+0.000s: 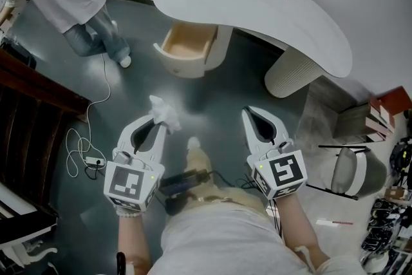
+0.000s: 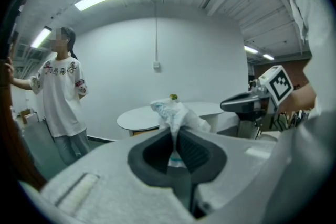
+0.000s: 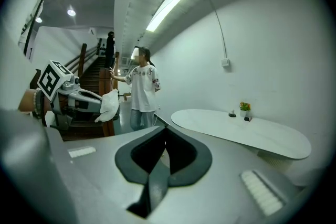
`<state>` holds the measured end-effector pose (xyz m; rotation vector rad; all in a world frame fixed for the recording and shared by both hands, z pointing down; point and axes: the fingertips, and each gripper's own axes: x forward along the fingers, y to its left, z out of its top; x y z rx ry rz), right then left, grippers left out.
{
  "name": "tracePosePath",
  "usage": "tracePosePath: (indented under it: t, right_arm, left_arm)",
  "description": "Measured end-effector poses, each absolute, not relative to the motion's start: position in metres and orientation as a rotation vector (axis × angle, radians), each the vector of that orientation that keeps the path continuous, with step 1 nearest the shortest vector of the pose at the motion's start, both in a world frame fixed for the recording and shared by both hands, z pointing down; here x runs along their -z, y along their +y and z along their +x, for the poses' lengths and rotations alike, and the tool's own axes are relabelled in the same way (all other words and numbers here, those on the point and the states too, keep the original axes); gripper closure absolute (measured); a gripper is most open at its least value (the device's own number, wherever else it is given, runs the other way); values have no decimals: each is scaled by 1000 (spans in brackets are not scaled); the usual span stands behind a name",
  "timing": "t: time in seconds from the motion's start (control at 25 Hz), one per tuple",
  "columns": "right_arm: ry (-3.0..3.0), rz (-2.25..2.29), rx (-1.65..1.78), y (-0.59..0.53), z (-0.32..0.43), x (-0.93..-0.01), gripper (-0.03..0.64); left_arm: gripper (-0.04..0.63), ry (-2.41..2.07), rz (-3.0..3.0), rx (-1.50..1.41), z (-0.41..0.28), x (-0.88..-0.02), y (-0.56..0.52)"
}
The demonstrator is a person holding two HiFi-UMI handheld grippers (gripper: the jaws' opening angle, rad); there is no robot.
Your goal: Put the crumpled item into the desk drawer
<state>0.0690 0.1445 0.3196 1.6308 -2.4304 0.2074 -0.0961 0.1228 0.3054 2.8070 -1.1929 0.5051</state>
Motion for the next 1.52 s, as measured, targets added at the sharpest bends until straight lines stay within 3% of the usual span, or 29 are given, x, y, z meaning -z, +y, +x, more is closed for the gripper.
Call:
tracePosePath:
  t: [0.84,1.52]
  right_arm:
    - [-2376,1635,-227,-13,47,-314,612]
    - [-2341,1652,-275,-45,39,-324,612]
  left_arm:
    - [580,-1142,2826,-473,-116,-301,-44]
    - [580,-1094,2775,-487,-125,-310,-76]
